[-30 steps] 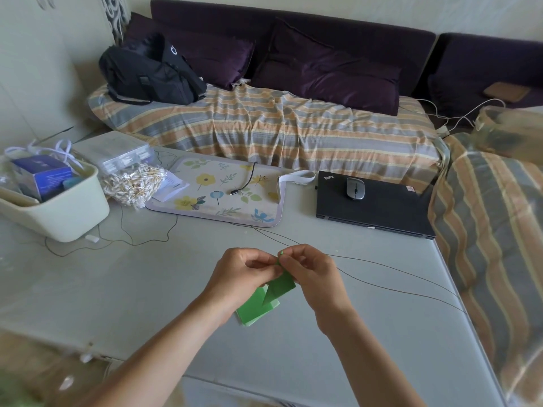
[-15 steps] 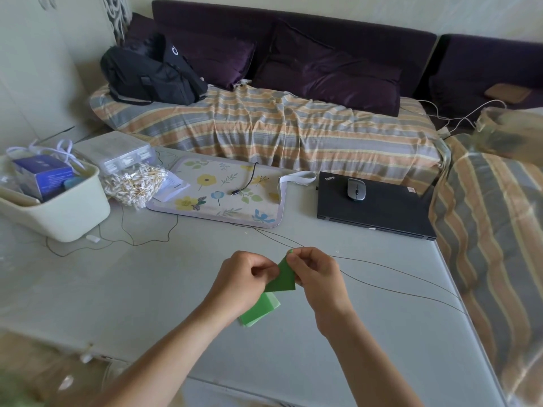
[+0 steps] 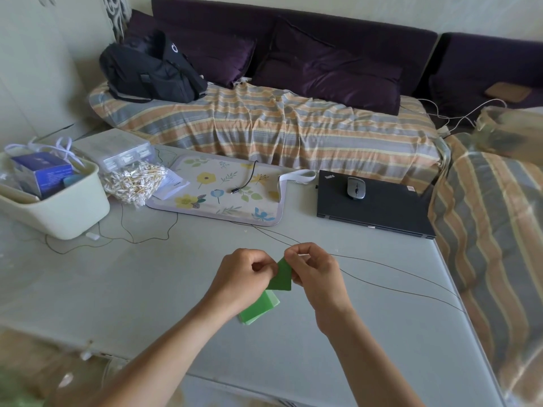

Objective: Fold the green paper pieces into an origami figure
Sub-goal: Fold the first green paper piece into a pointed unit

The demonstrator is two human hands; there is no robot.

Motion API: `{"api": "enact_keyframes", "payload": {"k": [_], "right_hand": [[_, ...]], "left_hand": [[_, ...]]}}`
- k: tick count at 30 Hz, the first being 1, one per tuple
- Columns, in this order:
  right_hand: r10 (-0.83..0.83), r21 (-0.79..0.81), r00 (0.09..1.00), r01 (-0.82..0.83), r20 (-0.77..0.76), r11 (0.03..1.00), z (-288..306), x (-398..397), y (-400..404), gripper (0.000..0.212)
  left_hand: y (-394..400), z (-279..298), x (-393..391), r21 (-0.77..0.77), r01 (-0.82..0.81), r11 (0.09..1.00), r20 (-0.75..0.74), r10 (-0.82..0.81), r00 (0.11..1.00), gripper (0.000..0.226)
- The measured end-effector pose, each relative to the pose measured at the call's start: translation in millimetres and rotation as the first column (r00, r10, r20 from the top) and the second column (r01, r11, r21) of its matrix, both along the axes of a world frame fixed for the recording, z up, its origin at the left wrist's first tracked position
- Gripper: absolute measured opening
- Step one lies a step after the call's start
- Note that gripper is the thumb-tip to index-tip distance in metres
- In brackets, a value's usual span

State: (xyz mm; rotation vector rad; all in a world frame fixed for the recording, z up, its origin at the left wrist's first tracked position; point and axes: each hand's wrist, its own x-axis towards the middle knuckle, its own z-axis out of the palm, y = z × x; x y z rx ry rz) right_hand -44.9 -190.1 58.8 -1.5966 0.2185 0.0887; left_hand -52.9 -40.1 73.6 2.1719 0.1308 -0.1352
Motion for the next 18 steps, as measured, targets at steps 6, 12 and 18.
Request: {"api": "enact_keyframes", "payload": {"k": [6, 12, 18], "right_hand": [[0.091, 0.020, 0.996, -0.091, -0.023, 0.996, -1.8, -2.1, 2.3, 0.005], [0.064, 0.013, 0.998, -0.064, -0.029, 0.998, -1.3, 0.1, 0.0, 0.011], [0.023, 0.007, 0.999, -0.023, -0.044, 1.000, 2.7, 0.1, 0.2, 0.031]], "left_hand": [[2.7, -0.4, 0.7, 0.016, 0.025, 1.000, 0.023, -0.025, 0.999, 0.016], [4.6, 0.8, 1.8, 0.000, 0.039, 0.999, 0.002, -0.039, 0.999, 0.013], [3.1, 4.8, -0.8, -0.061, 0.053, 0.997, -0.060, -0.057, 0.997, 0.012]]}}
